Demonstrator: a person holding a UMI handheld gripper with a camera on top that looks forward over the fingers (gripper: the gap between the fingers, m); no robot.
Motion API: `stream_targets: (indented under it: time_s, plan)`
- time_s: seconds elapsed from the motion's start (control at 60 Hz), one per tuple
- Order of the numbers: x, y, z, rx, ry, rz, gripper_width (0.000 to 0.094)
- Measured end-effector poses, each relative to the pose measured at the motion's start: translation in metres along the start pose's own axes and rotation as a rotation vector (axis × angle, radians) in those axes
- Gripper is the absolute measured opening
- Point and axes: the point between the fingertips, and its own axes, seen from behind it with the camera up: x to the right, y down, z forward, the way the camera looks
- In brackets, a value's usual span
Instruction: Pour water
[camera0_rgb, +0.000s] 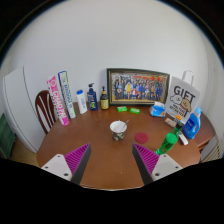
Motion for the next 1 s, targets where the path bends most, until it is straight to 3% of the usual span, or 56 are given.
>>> stream_targets:
  time_s: [0.25,0.4,0.683,1.0]
  plan:
    - [0.061,0.019,0.002,0.004,-0.016,0.012,0.086]
    - [0.125,0.046,0.014,0.011,0.031,0.011,0.0862]
    - [0.241,0.068,0.068,0.102,0.112,0.018,0.0858]
    - [0.281,0.057,0.16,0.217,0.115,0.031,0.0844]
